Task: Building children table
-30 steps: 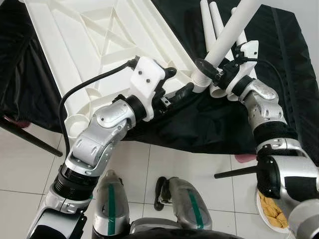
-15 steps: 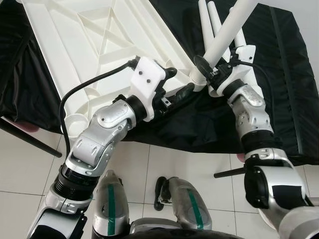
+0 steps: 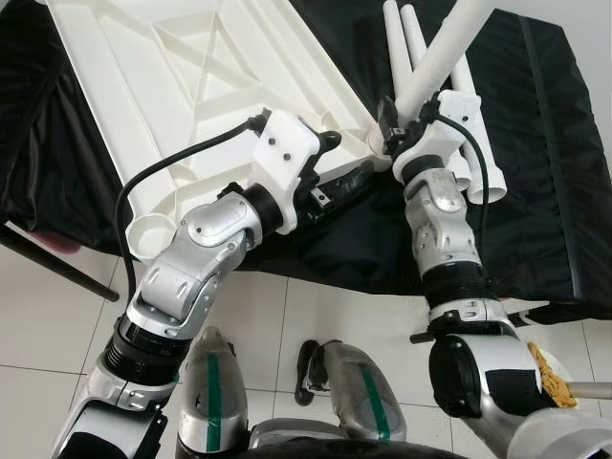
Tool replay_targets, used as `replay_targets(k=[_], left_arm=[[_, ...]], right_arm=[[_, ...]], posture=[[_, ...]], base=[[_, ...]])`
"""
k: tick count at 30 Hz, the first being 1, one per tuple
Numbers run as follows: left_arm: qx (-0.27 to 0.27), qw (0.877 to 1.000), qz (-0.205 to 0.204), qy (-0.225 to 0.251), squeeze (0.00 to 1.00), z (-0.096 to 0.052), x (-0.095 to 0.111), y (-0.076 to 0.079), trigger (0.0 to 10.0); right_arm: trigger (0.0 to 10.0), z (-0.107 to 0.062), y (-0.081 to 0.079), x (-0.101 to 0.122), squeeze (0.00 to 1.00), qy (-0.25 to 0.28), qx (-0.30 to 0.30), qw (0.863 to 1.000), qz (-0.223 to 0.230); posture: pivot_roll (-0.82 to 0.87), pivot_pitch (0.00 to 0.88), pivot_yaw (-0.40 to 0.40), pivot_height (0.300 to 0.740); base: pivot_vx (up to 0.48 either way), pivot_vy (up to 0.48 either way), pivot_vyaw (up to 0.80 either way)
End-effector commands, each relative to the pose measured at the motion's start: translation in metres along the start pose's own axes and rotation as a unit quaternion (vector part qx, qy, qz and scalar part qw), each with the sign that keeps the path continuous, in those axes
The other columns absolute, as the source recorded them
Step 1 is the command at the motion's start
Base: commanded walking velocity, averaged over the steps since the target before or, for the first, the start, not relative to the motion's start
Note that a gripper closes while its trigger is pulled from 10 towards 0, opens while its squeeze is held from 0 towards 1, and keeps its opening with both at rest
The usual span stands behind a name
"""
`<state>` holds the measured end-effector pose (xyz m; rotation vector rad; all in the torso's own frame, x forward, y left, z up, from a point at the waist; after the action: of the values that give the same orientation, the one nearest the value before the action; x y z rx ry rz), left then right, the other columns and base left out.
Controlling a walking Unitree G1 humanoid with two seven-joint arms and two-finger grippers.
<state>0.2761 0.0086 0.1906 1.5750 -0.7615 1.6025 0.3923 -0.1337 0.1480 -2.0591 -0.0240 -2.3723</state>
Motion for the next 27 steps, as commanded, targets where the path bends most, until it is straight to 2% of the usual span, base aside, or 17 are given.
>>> replay_targets(k=[1, 3, 14, 15, 18, 19, 24, 27], left_arm=[[-0.013, 1.0, 0.006, -0.003, 0.0, 0.003, -0.001, 0.004, 10.0], [-0.014, 1.0, 0.007, -0.003, 0.0, 0.003, -0.002, 0.004, 10.0], [-0.014, 1.0, 0.006, -0.003, 0.0, 0.003, -0.002, 0.005, 10.0], [-0.015, 1.0, 0.006, -0.004, 0.0, 0.003, -0.002, 0.006, 10.0], [-0.015, 1.0, 0.006, -0.004, 0.0, 0.003, -0.003, 0.006, 10.0], [-0.015, 1.0, 0.005, -0.004, 0.0, 0.003, -0.003, 0.006, 10.0], [-0.015, 1.0, 0.004, -0.004, 0.0, 0.002, -0.003, 0.006, 10.0], [-0.015, 1.0, 0.004, -0.004, 0.0, 0.002, -0.003, 0.006, 10.0]], right_arm=[[10.0, -0.003, 0.002, -0.002, 0.0, -0.006, -0.015, 1.0, 0.002], [10.0, -0.004, -0.003, -0.002, 0.0, -0.005, -0.013, 1.0, 0.001], [10.0, -0.007, -0.004, -0.001, 0.0, -0.006, -0.014, 1.0, -0.007], [10.0, -0.009, -0.002, 0.001, 0.82, -0.001, -0.012, 1.0, -0.01], [10.0, -0.01, -0.001, 0.001, 0.82, -0.001, -0.013, 1.0, -0.009], [10.0, -0.011, 0.002, 0.001, 1.0, 0.0, -0.014, 1.0, -0.014], [10.0, -0.012, 0.014, -0.002, 1.0, -0.007, -0.008, 1.0, -0.013], [10.0, -0.011, 0.015, -0.004, 1.0, -0.011, 0.007, 1.0, -0.005]], posture=[[0.11, 0.006, -0.116, 0.74], [0.11, 0.006, -0.116, 0.74], [0.11, 0.004, -0.118, 0.74], [0.11, 0.009, -0.118, 0.74], [0.11, 0.009, -0.118, 0.74], [0.11, 0.011, -0.117, 0.74], [0.11, 0.014, -0.117, 0.74], [0.11, 0.016, -0.116, 0.74]], base=[[0.0, 0.0, 0.0], [0.0, 0.0, 0.0], [0.0, 0.0, 0.0], [0.0, 0.0, 0.0], [0.0, 0.0, 0.0], [0.0, 0.0, 0.0], [0.0, 0.0, 0.0], [0.0, 0.0, 0.0]])
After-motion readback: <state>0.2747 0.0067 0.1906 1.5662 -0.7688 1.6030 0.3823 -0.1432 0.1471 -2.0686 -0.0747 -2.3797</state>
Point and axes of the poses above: a point about 5 cm out from each wrist's last joint towards the gripper, its own z axis pointing out of the wrist towards the gripper, its own x axis along the axis of the wrist's last joint, y = z × x, the point moved 5 cm from there along z, pointing out of the wrist towards the gripper, and after that the axes turned 9 degrees about -z, right-handed, at the moved point
